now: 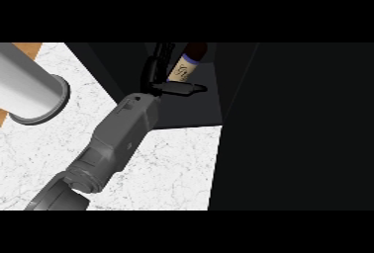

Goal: Pick up the wine, place it into the cabinet and close the cabinet

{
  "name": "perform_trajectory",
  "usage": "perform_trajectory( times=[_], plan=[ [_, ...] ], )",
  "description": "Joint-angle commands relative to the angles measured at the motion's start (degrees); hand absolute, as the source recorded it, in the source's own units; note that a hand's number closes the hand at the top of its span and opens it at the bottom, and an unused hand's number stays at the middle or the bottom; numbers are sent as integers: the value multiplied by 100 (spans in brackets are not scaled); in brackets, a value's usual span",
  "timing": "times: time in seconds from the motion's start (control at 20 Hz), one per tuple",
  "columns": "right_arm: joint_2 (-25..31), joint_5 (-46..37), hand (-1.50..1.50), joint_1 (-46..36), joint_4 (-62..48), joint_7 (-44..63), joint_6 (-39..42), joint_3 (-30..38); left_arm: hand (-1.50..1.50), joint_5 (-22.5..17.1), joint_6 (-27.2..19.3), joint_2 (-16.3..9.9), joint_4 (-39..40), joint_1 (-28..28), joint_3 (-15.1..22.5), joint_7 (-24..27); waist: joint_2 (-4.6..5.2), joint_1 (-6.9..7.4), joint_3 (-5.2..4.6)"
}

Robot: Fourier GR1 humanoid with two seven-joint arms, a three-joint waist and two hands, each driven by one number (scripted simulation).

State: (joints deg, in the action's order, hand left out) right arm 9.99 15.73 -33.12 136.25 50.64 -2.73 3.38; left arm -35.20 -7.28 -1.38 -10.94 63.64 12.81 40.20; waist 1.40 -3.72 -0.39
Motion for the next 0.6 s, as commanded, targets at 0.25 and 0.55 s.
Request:
perform_trajectory(
  times=[0.25, 0.55],
  plan=[
    [334, -11, -150, -370, 38, 469, -279, 282, -150, 168, 392, -140, -840, -321, 84, -404, -190, 422, 37],
    [238, -69, -150, 192, 693, 550, -330, 105, -150, 287, -212, 137, -2378, -752, 459, -1023, -236, 467, 40]
  ],
)
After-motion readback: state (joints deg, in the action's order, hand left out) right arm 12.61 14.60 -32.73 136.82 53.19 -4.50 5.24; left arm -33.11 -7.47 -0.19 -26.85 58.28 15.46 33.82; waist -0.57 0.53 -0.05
